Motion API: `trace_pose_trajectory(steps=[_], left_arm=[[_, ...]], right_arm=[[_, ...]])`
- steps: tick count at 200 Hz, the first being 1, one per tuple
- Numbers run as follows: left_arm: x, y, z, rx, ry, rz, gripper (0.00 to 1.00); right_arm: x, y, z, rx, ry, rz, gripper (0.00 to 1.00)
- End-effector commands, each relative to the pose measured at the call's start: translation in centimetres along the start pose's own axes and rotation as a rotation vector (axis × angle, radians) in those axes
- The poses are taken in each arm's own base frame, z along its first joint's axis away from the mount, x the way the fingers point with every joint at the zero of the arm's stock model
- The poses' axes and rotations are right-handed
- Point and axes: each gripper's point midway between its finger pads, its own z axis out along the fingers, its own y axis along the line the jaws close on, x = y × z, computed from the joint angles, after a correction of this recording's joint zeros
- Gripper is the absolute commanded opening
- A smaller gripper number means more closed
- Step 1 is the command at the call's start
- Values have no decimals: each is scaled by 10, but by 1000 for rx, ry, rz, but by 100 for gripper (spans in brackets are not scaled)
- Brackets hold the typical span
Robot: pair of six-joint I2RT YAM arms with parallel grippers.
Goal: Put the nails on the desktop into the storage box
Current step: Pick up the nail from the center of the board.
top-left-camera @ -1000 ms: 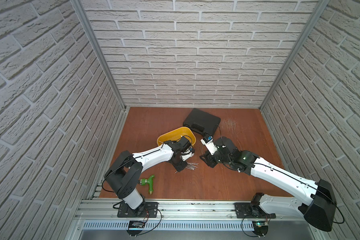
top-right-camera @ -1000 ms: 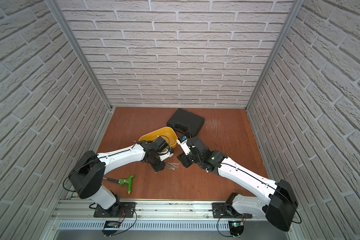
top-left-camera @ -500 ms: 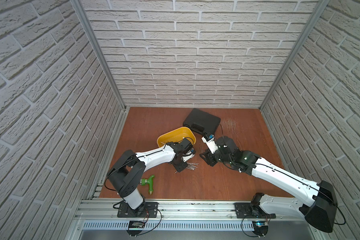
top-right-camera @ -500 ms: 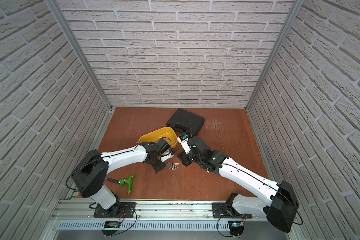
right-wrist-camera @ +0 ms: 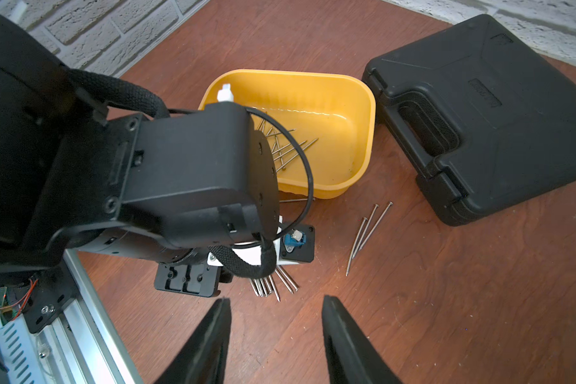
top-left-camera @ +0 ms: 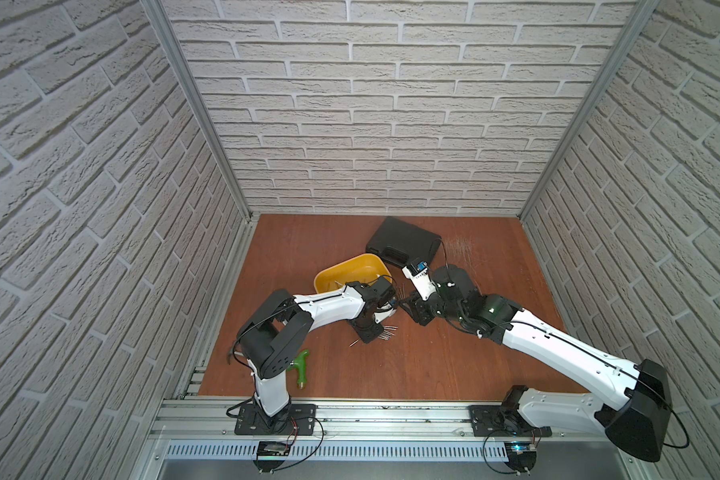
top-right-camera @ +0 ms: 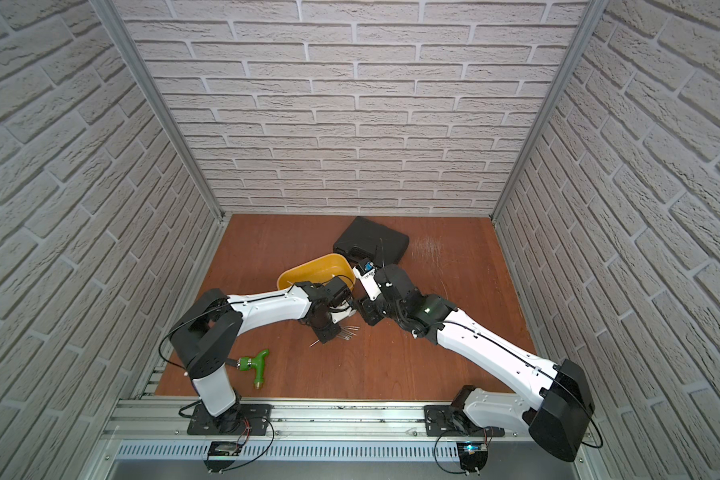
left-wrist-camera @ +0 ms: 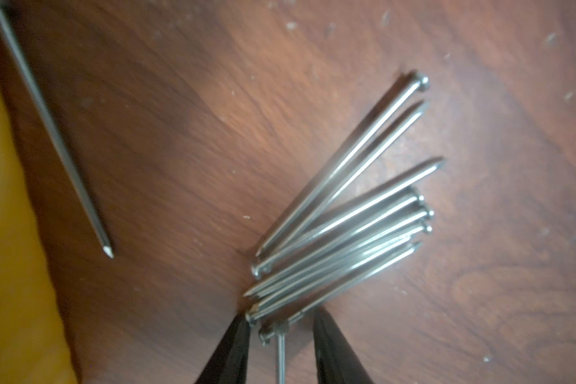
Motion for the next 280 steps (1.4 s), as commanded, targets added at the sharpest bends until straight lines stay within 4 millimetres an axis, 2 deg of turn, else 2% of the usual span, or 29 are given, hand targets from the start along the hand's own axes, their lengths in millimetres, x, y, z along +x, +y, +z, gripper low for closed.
trace_pose_trajectory(steps=[1, 35, 61, 119, 171, 206, 247, 263, 280], left_arm=[[10, -5, 6, 20, 56, -19, 34], [16, -6, 3, 28, 73, -25, 26], [16, -4, -1, 25, 81, -14, 13], [16, -2, -15, 11, 60, -16, 10], [-4, 6, -49, -12, -43, -33, 1], [-13, 14, -76, 10, -141, -109, 1], [-16, 18, -95, 67, -239, -180, 0], [-18, 21, -103, 77, -287, -204, 0], [-21, 23, -108, 82, -313, -221, 0]], right_arm=[[-3, -4, 0, -8, -34, 3, 50], [4, -10, 7, -7, -34, 28, 49], [3, -10, 14, -14, -38, 47, 49], [2, -10, 19, -15, -32, 56, 49], [2, -10, 22, -16, -32, 78, 49], [5, -17, 20, -2, -30, 126, 49], [16, -16, 23, -21, 10, 163, 49], [20, -16, 26, -41, 36, 228, 49], [24, -19, 32, -66, 87, 382, 49]])
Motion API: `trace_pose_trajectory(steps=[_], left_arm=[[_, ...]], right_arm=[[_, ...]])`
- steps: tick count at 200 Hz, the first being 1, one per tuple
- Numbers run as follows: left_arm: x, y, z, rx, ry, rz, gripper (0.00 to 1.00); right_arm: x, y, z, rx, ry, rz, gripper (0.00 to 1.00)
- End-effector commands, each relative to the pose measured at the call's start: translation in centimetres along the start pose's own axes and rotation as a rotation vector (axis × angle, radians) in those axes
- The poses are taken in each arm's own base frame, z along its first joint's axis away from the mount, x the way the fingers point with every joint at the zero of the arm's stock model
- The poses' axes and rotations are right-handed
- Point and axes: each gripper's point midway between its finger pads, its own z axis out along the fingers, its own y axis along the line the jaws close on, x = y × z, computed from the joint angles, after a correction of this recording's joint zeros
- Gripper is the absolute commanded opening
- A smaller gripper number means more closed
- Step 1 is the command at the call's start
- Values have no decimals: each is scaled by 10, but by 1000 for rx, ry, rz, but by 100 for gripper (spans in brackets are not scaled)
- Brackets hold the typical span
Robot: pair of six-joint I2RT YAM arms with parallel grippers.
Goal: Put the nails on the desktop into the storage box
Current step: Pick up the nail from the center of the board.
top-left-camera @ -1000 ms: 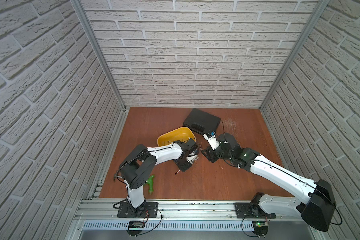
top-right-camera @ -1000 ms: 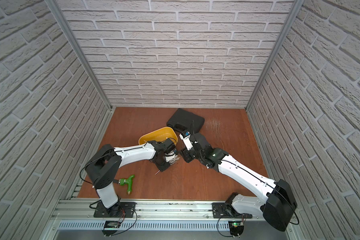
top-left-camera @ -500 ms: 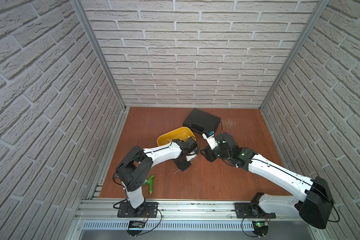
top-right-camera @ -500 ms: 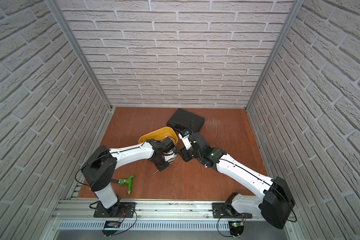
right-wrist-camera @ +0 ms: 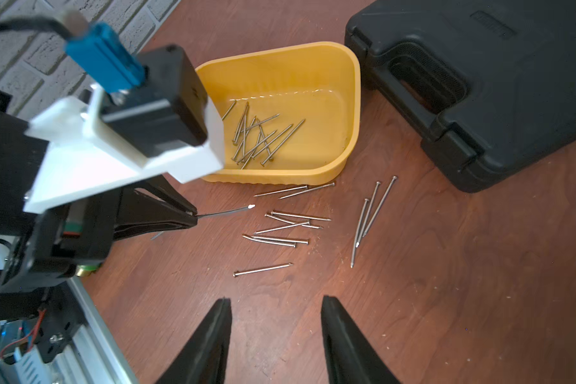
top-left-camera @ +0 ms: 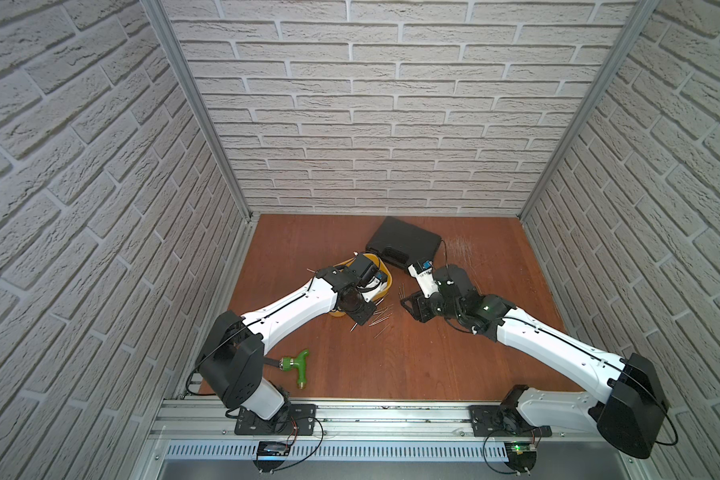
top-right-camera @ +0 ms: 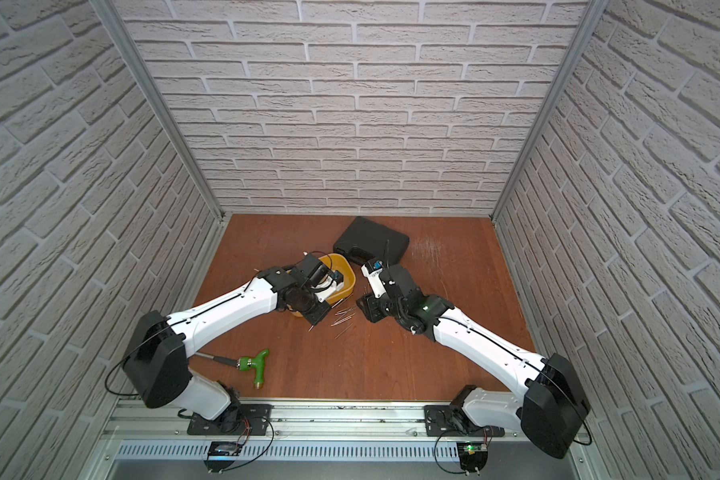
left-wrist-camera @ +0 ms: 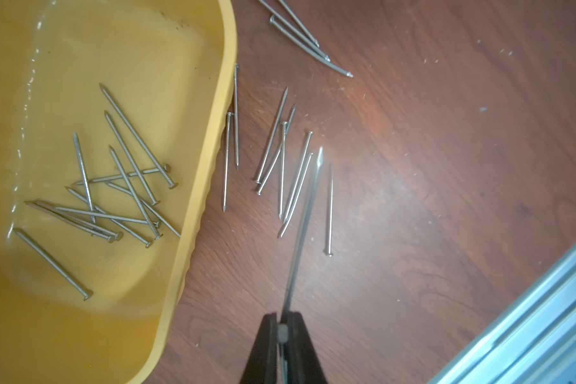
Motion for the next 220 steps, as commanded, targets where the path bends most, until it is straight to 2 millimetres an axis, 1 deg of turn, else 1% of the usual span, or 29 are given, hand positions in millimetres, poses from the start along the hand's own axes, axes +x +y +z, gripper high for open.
trace_pose_trajectory(steps=[1, 12, 27, 46, 52, 70, 91, 121, 151, 178, 202, 220], left_arm=[[-9, -4, -10, 41, -68, -40, 0], [-12, -6, -12, 50, -83, -50, 0], [-17, -7, -15, 57, -108, -66, 0], [-24, -7, -17, 59, -136, -79, 0], [-26, -7, -17, 58, -141, -84, 0], [-27, -6, -17, 55, -141, -92, 0], [-28, -5, -16, 57, -138, -99, 0], [-31, -6, -17, 65, -150, -104, 0], [-33, -7, -17, 72, -160, -112, 0], [-36, -8, -19, 77, -173, -119, 0], [-35, -9, -17, 84, -168, -123, 0], [-34, -10, -15, 87, -164, -127, 0]], right_arm=[[4, -2, 8, -46, 58, 198, 49], [6, 2, 15, -99, 92, 349, 49], [8, 13, 26, -175, 122, 521, 50], [5, 26, 38, -273, 123, 677, 51], [1, 29, 40, -296, 107, 702, 52], [-7, 30, 39, -304, 71, 726, 54], [-10, 29, 39, -306, 51, 762, 56], [-9, 30, 49, -332, 48, 809, 56], [-16, 32, 57, -345, 37, 841, 55], [-23, 34, 65, -343, 30, 855, 51], [-28, 36, 71, -351, 11, 868, 42], [-30, 38, 75, -359, 6, 874, 39]])
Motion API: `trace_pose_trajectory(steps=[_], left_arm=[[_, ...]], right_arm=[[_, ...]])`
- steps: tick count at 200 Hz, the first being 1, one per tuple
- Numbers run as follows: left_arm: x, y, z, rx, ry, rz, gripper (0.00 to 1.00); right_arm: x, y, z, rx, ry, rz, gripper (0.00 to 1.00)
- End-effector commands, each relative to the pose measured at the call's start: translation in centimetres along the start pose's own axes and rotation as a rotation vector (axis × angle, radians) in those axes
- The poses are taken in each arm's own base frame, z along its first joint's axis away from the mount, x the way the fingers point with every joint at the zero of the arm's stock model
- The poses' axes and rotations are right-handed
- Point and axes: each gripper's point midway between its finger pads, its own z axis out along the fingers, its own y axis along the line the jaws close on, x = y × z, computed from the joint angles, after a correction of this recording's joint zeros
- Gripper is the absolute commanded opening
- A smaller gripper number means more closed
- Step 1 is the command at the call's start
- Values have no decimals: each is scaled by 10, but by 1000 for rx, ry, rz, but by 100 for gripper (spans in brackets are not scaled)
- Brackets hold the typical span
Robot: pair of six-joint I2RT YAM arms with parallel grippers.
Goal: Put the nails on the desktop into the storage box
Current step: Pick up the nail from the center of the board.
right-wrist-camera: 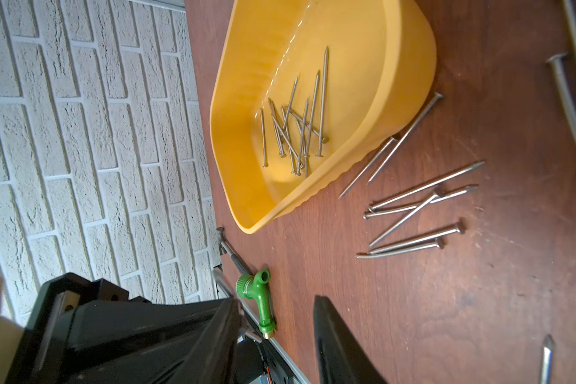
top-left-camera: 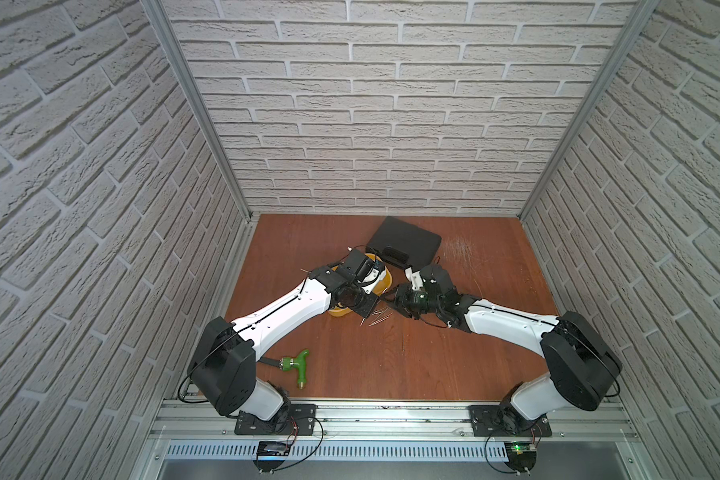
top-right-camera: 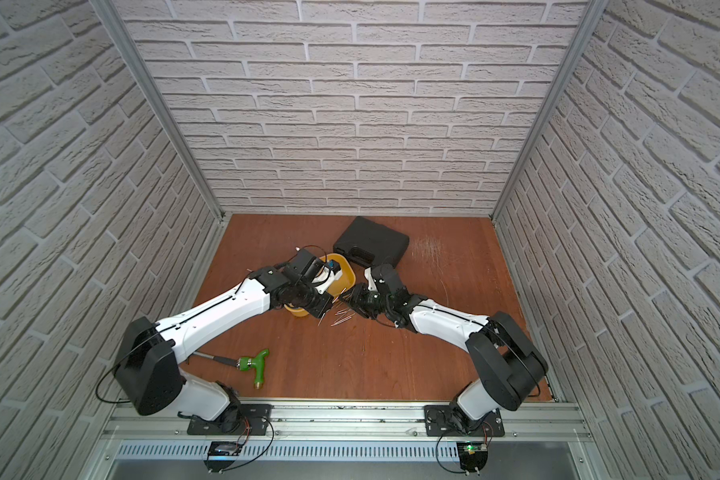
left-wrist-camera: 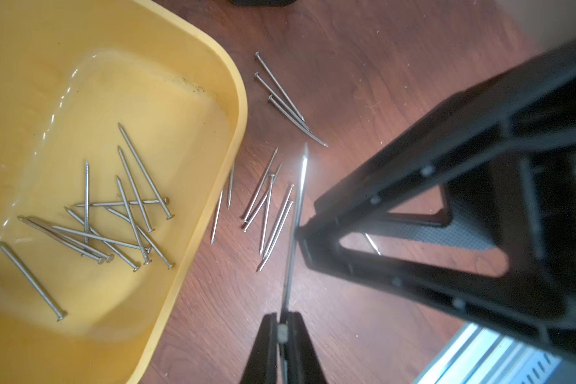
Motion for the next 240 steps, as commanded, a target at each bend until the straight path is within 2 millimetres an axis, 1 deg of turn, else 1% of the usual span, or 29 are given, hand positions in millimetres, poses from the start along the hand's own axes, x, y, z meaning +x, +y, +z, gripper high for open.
trace_pose_trajectory(steps=[1, 15, 29, 45, 74, 88, 133, 170, 195, 210, 231, 240], left_arm=[[-7, -3, -1, 24, -34, -7, 0], [-7, -3, 0, 23, -31, -8, 0], [-5, -2, 2, 22, -25, -11, 0], [-4, -2, 3, 20, -20, -11, 0], [-1, 2, 6, 17, -7, -25, 0], [0, 4, 8, 18, -4, -33, 0], [-2, 7, 10, 24, -4, -52, 0], [-8, 3, 8, 46, -27, -56, 0], [-8, 1, 6, 55, -32, -54, 0], [-7, -1, 5, 63, -35, -60, 0], [-6, -2, 5, 68, -40, -69, 0], [-6, -1, 6, 67, -38, -73, 0]], right_arm=[[-10, 29, 3, -91, -41, -13, 39], [-9, 29, 6, -95, -44, -7, 35], [-11, 29, 7, -99, -53, 1, 34], [-11, 29, 6, -97, -59, 3, 35], [-10, 29, 3, -90, -64, 3, 45], [-8, 30, 1, -87, -66, -6, 47], [-2, 32, 3, -87, -69, -6, 47], [-7, 36, 12, -97, -70, 0, 45], [-14, 40, 18, -93, -86, -4, 39], [-17, 41, 22, -91, -88, 2, 33], [-20, 36, 26, -80, -102, 25, 18], [-21, 31, 24, -66, -116, 37, 6]])
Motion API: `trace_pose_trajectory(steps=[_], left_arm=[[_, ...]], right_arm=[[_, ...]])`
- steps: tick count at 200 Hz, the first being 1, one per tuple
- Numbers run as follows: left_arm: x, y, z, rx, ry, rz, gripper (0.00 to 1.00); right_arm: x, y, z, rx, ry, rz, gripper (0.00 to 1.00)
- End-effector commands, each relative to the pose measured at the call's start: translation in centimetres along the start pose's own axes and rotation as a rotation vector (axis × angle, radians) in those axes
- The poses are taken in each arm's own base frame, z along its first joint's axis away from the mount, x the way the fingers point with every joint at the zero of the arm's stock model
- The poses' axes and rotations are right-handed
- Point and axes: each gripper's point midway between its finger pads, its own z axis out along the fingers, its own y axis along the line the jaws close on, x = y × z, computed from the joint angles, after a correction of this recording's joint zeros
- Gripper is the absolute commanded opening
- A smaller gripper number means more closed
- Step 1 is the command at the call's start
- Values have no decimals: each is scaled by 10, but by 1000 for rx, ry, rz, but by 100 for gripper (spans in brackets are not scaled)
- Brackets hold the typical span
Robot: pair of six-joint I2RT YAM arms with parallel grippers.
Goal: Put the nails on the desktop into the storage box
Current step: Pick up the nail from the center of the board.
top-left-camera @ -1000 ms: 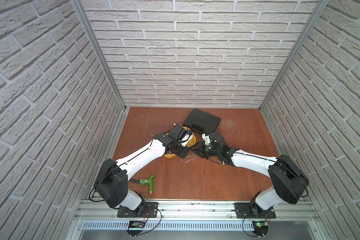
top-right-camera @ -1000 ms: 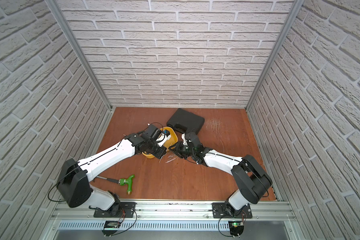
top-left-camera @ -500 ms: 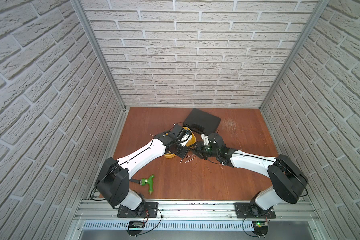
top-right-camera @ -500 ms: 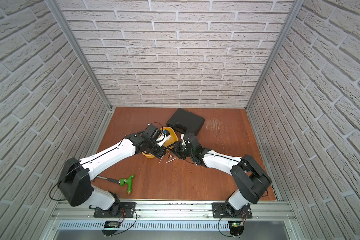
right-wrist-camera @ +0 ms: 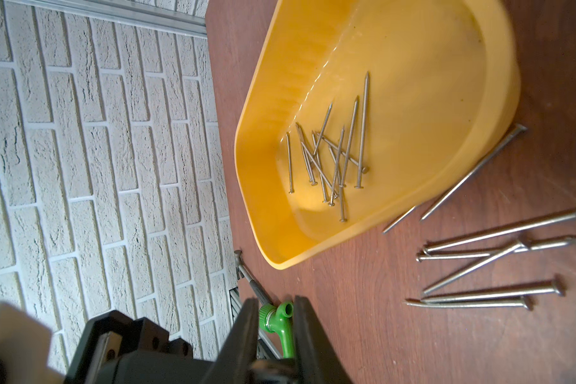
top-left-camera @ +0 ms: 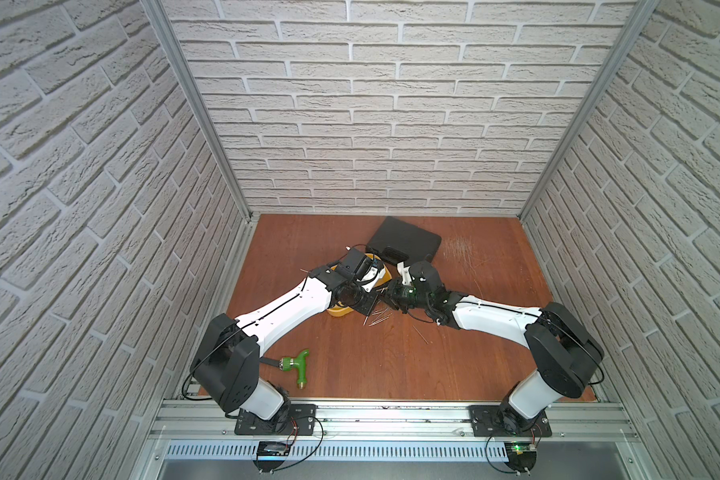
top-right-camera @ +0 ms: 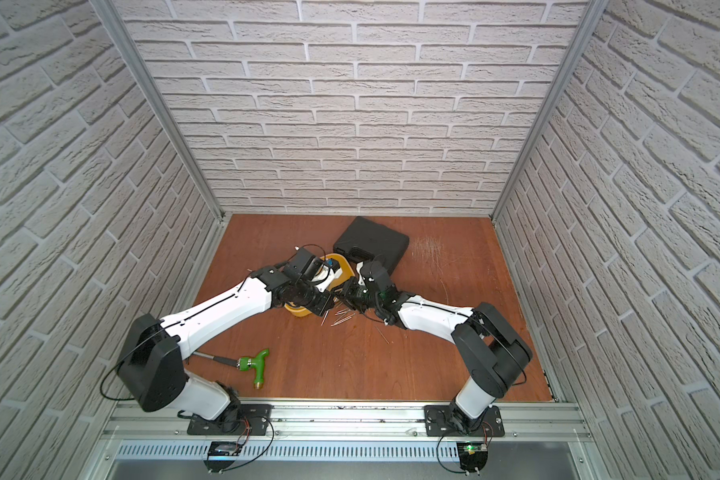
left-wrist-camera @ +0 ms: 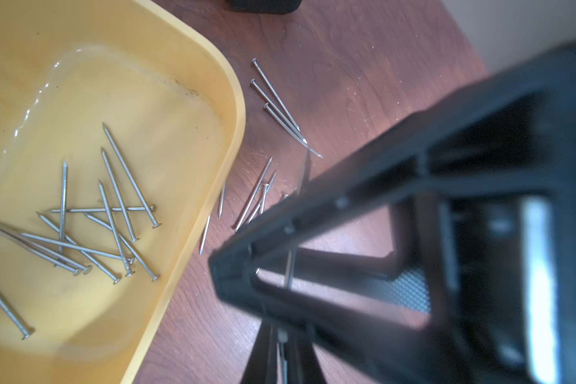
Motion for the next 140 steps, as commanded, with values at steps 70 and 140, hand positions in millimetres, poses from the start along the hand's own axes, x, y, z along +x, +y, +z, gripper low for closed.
trace_pose_trajectory(steps=[70, 140], left_arm=[[-11, -2, -5, 47, -67, -65, 0], [-20, 17, -10, 78, -135, -186, 0]], right_arm=[[-23, -33, -30, 84, -173, 56, 2], [-32, -9, -20, 76, -141, 4, 2]])
